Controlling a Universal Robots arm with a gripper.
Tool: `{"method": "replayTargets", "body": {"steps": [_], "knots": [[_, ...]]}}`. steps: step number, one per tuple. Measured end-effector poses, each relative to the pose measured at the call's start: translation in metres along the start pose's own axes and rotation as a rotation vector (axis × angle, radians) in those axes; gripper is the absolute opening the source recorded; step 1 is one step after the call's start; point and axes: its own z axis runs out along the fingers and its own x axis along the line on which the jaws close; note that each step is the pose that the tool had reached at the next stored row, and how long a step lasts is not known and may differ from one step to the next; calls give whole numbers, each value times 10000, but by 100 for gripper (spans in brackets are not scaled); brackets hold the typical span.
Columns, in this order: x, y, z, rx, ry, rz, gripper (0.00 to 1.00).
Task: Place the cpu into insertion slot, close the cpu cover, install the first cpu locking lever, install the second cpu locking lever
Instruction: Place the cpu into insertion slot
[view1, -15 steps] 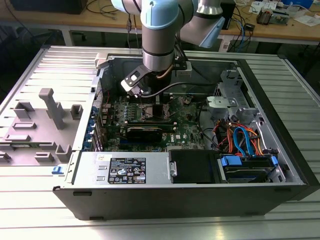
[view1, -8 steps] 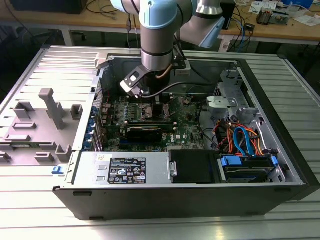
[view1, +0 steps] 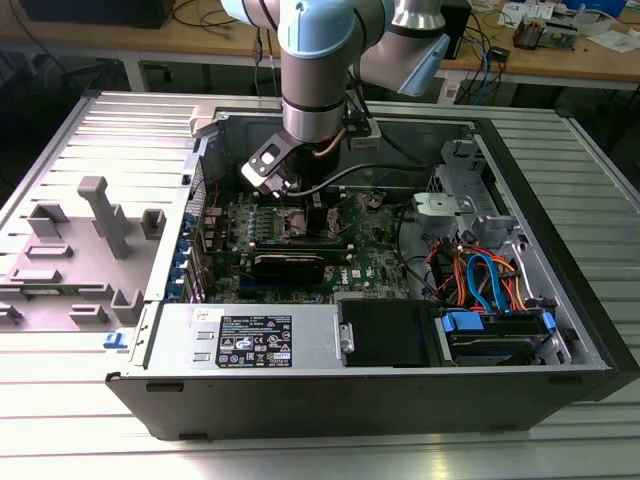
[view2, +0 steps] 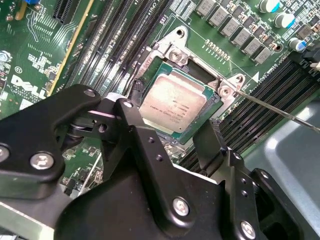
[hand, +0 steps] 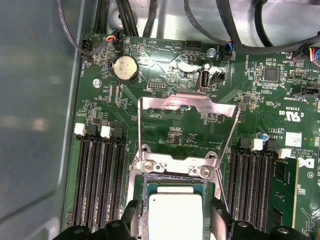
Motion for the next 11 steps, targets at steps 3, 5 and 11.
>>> {"method": "replayTargets", "body": {"steps": [3,5,11], "knots": [[0,-1,1,1,-2,0,67],[0,-1,14,-1,1,0,67],[-1,-3,34,3,-6,0,54]]}}
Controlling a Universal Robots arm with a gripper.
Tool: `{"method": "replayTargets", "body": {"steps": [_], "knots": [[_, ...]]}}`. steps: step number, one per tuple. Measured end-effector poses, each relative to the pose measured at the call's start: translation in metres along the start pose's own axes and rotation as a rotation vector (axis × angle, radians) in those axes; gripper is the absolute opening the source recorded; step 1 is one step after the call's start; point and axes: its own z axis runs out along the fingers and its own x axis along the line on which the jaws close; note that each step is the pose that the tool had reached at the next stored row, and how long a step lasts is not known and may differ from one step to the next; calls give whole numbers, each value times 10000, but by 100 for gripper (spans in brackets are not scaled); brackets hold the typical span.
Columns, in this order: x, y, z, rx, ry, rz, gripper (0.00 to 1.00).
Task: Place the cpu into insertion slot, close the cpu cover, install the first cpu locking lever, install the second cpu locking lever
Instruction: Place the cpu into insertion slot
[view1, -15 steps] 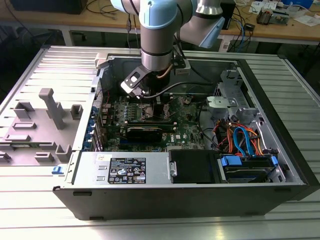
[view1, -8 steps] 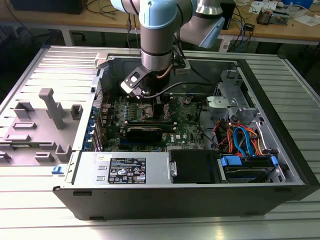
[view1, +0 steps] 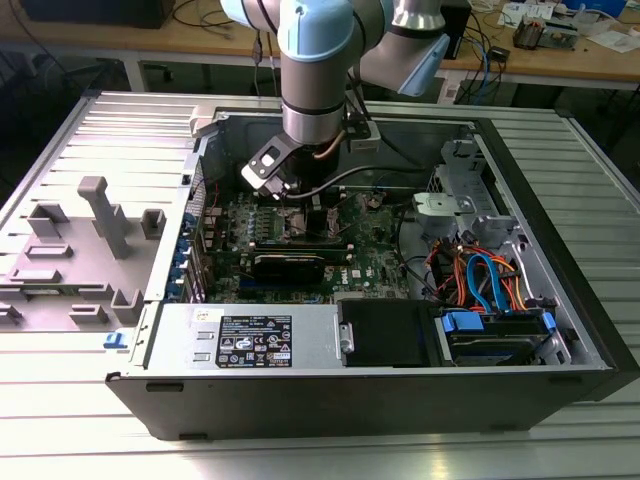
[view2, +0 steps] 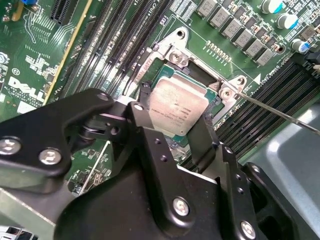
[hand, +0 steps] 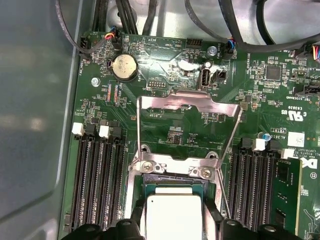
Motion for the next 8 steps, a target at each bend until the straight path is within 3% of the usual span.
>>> {"method": "replayTargets", "body": {"steps": [4,8], "knots": [[1,2,-29,-2,-16,7,54],[1,13,-16,0,-36,602,54]]}}
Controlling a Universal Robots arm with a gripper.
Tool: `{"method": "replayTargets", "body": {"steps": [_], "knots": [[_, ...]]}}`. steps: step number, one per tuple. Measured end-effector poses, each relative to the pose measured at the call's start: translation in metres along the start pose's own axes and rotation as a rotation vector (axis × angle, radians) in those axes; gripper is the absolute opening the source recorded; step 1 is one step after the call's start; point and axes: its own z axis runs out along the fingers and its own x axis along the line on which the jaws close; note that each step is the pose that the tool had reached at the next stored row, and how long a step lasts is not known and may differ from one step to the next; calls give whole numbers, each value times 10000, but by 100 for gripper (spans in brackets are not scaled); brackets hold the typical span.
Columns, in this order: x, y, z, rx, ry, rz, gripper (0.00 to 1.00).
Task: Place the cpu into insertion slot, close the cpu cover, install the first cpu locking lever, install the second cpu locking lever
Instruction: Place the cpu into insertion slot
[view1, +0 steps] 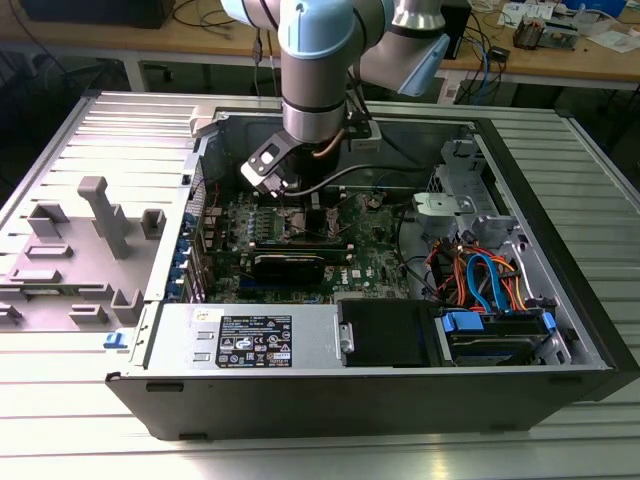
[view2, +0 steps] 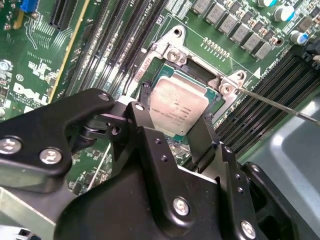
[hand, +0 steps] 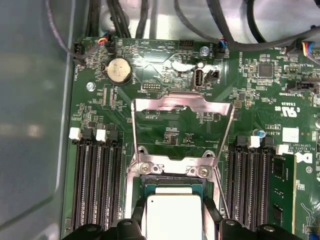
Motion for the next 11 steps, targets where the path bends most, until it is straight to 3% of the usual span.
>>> {"method": "replayTargets", "body": {"steps": [4,11], "knots": [[26,8,12,7,-6,124,54],[9,8,20,-4,-8,199,54]]}}
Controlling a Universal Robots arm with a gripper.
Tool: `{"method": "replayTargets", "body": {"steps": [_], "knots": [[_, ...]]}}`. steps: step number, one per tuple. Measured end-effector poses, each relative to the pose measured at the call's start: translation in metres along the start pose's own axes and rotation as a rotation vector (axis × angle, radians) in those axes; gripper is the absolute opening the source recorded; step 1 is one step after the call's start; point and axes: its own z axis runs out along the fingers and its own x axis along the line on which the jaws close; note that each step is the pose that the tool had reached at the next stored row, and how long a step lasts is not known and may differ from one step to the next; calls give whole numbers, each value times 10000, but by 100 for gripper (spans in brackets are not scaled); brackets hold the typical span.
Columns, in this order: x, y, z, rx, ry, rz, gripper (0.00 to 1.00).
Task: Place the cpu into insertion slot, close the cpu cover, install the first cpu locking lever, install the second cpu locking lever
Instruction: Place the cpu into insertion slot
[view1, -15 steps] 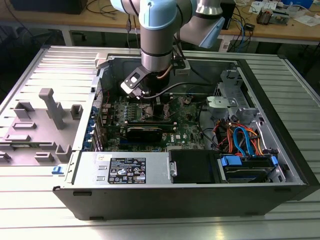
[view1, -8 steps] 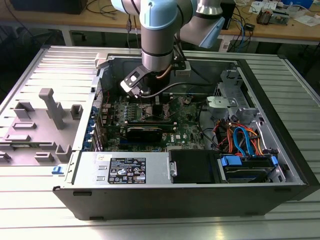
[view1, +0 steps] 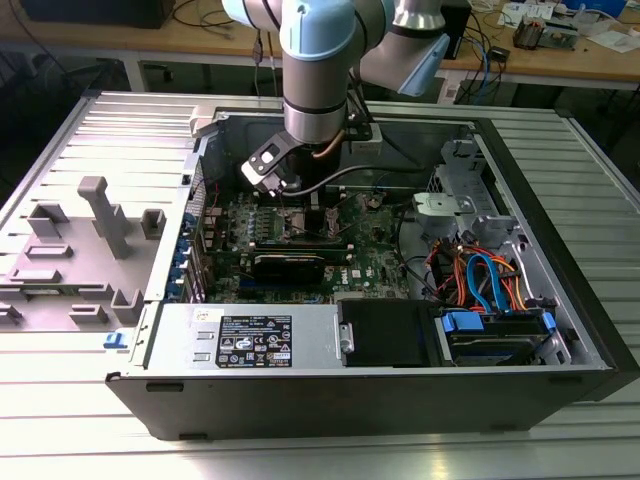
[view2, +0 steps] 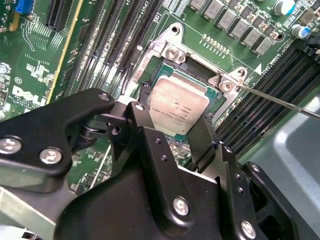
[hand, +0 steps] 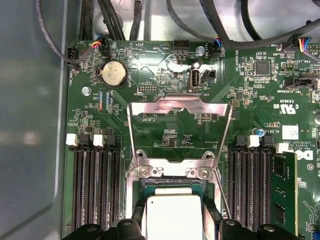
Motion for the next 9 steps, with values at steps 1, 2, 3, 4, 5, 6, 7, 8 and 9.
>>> {"method": "replayTargets", "body": {"steps": [1,2,3,4,5,6,7,8,9], "knots": [[0,-2,0,-5,0,1,54],[-1,-6,-3,-6,-1,7,54],[-1,-10,-4,-10,0,19,54],[0,-14,-5,-15,0,56,54],[0,-14,-6,-18,-4,85,54],[1,-14,-7,-20,-31,123,54],[2,-14,-5,-20,-65,224,54],[-2,-14,-9,-21,-123,298,54],[-1,-14,-9,-18,-144,361,54]]}}
